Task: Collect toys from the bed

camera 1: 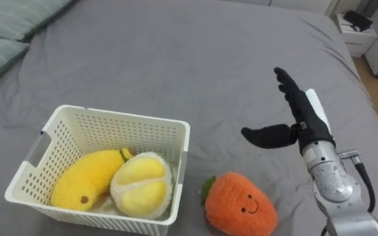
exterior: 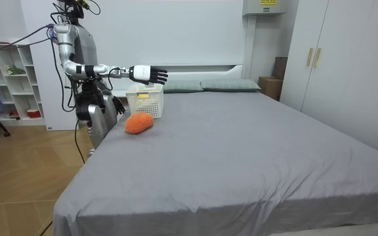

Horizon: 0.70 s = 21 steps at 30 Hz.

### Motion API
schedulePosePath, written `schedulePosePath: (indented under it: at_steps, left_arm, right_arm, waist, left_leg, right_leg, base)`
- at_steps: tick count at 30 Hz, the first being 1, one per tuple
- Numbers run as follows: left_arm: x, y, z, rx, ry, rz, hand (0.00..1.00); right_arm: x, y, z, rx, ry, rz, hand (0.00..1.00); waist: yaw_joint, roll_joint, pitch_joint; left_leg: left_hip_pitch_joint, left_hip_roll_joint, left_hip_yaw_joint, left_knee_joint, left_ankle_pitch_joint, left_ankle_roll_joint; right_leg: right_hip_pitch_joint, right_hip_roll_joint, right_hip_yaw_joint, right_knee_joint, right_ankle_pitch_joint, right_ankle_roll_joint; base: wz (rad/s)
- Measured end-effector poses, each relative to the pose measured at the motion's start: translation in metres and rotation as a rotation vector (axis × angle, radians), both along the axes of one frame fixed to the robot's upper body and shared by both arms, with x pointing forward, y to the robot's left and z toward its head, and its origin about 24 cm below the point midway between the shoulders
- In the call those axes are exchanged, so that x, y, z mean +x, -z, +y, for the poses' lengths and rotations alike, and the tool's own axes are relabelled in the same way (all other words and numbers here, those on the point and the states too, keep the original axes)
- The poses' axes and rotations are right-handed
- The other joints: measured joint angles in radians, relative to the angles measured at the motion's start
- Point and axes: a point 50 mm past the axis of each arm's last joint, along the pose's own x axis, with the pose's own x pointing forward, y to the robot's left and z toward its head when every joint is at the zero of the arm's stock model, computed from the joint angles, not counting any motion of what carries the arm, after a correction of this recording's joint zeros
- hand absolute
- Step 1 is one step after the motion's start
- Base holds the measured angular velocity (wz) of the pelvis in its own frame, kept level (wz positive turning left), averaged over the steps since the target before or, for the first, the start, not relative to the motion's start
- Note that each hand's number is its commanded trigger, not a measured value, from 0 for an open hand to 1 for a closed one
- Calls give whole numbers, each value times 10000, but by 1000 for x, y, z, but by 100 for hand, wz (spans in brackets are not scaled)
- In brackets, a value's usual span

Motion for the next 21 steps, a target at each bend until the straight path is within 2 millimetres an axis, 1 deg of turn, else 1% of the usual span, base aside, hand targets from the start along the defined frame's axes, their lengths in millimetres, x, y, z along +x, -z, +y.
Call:
schedulePosePath:
  at_steps: [1,3,4,6,8,9,13,16,19,21]
  left_arm:
    - [0,0,0,-20,13,1,0]
    - [1,1,-2,-109,61,7,0]
    - [1,1,-2,-112,69,1,0]
    - [1,1,-3,-132,59,9,0]
    - [2,1,-3,-158,145,-11,0]
    - [3,1,-4,-168,225,4,0]
    - [3,1,-4,-160,248,-7,0]
    - [5,0,-4,-151,278,-69,0]
    - [6,1,-6,-188,431,-47,0]
    - [6,1,-6,-175,443,-50,0]
  right_arm:
    - [-1,3,-1,-5,32,145,0]
    - [-6,21,-6,-41,204,898,0]
    - [-8,25,-7,-71,233,1068,0]
    - [-14,39,-6,-274,176,1694,0]
    - [-21,48,-7,-316,204,2085,0]
    - [-26,52,-6,-328,155,2269,0]
    - [-32,58,-1,-337,-217,2603,0]
    - [-31,58,4,-472,-403,2585,0]
    - [-34,62,11,-549,-763,2777,0]
    - [-40,70,16,-501,-918,3155,0]
  waist:
    - [0,9,9]
    - [20,27,30]
    - [44,28,35]
    - [44,26,31]
    - [82,26,34]
    - [162,27,30]
    - [220,9,19]
    - [233,-19,36]
    - [227,-72,17]
    - [216,-91,10]
  left_leg:
    - [3,1,9,3,0,0]
    - [-1,-3,34,-1,-3,6]
    - [-17,-2,44,-12,-4,7]
    - [-89,-2,62,-36,-7,5]
    - [-156,0,92,-9,-6,6]
    - [-179,9,162,15,-4,5]
    - [-334,21,245,-4,-7,3]
    - [-367,22,249,-16,-10,-3]
    - [-386,13,238,-83,-13,-6]
    - [-438,11,199,-85,-18,-9]
  right_leg:
    - [-8,0,14,21,0,0]
    - [-40,1,94,67,-3,5]
    - [-57,5,122,73,-3,5]
    - [-184,9,177,98,-3,5]
    - [-264,12,207,90,-3,5]
    - [-367,25,284,90,-3,5]
    - [-521,48,381,70,-3,4]
    - [-542,76,379,48,-4,6]
    - [-521,128,384,-80,-7,12]
    - [-524,129,357,-109,-6,12]
  base:
    - [-4]
    - [-6]
    - [-8]
    - [-7]
    - [-7]
    - [-13]
    - [-7]
    - [0]
    - [2]
    - [7]
